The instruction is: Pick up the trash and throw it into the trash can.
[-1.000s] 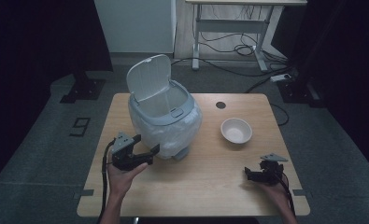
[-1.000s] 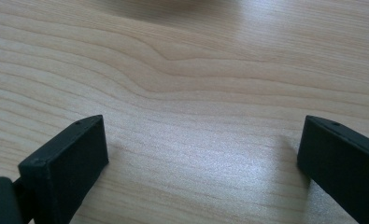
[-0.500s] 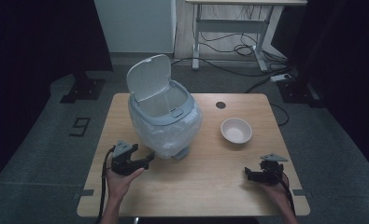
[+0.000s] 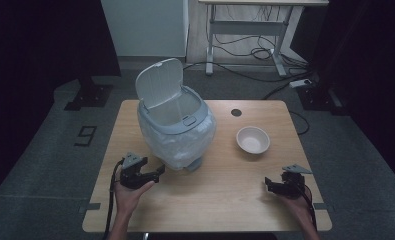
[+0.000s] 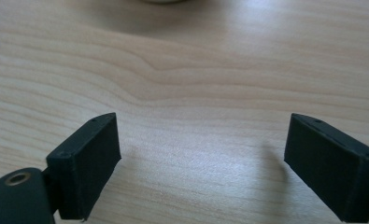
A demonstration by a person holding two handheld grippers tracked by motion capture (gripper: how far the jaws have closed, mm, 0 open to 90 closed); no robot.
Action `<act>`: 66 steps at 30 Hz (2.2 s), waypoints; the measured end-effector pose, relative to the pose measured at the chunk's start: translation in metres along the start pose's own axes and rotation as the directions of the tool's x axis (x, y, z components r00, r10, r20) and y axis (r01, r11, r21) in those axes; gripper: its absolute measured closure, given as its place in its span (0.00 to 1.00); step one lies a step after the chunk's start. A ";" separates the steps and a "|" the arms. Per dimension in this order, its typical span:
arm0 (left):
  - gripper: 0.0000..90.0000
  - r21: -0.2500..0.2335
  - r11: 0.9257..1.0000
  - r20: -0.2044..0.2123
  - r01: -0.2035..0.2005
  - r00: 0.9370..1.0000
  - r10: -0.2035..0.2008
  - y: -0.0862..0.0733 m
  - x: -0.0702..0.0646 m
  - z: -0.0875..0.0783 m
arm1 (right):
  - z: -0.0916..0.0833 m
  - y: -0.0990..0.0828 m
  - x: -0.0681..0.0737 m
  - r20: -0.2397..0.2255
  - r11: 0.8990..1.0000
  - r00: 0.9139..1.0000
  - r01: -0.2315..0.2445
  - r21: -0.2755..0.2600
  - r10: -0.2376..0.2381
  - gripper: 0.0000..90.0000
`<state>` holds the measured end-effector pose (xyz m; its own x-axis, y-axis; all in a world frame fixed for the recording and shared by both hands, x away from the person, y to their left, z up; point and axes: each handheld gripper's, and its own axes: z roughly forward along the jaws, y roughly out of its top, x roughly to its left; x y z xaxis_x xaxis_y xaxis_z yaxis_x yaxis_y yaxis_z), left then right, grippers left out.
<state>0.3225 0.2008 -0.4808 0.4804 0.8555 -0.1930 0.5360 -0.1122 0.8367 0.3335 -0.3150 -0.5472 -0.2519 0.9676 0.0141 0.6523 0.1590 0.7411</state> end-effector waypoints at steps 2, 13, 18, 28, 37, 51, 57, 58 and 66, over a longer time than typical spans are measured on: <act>0.22 0.007 1.000 0.000 0.003 1.000 -0.003 -0.001 0.001 0.001 | -0.004 0.002 0.000 -0.005 1.000 1.000 -0.012 -0.012 0.012 0.12; 0.23 0.056 0.998 0.018 0.018 1.000 -0.019 -0.006 0.005 0.008 | -0.019 0.015 -0.006 -0.026 0.995 0.998 -0.066 -0.074 0.065 0.13; 0.23 0.050 0.998 0.024 0.039 0.999 -0.040 -0.007 0.008 0.006 | -0.023 0.022 -0.008 -0.033 0.993 0.997 -0.072 -0.092 0.069 0.14; 0.23 0.071 0.996 0.032 0.048 0.998 -0.051 -0.008 0.010 0.008 | -0.026 0.038 -0.007 -0.053 0.990 0.996 -0.079 -0.117 0.073 0.14; 0.23 0.080 0.995 0.044 0.056 0.997 -0.059 -0.010 0.009 0.011 | -0.032 0.067 -0.002 -0.073 0.988 0.995 -0.072 -0.136 0.063 0.15; 0.23 0.086 0.995 0.048 0.054 0.997 -0.058 -0.010 0.008 0.013 | -0.008 0.095 -0.003 -0.064 0.993 0.996 -0.064 -0.102 0.058 0.17; 0.23 0.099 0.994 0.054 0.040 0.998 -0.045 -0.010 0.004 0.016 | 0.000 0.111 -0.002 -0.058 0.994 0.997 -0.047 -0.095 0.042 0.17; 0.23 0.100 0.994 0.054 0.037 0.998 -0.042 -0.010 0.003 0.016 | 0.002 0.113 -0.003 -0.054 0.994 0.998 -0.047 -0.095 0.042 0.17; 0.23 0.103 0.994 0.053 0.031 0.998 -0.036 -0.010 0.002 0.017 | 0.028 0.118 -0.008 -0.019 0.996 0.998 -0.064 -0.062 0.063 0.18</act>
<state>0.3300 0.1953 -0.4985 0.4970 0.8308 -0.2505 0.6190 -0.1371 0.7734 0.4325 -0.2985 -0.4788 -0.2237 0.9719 0.0730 0.6214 0.0846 0.7789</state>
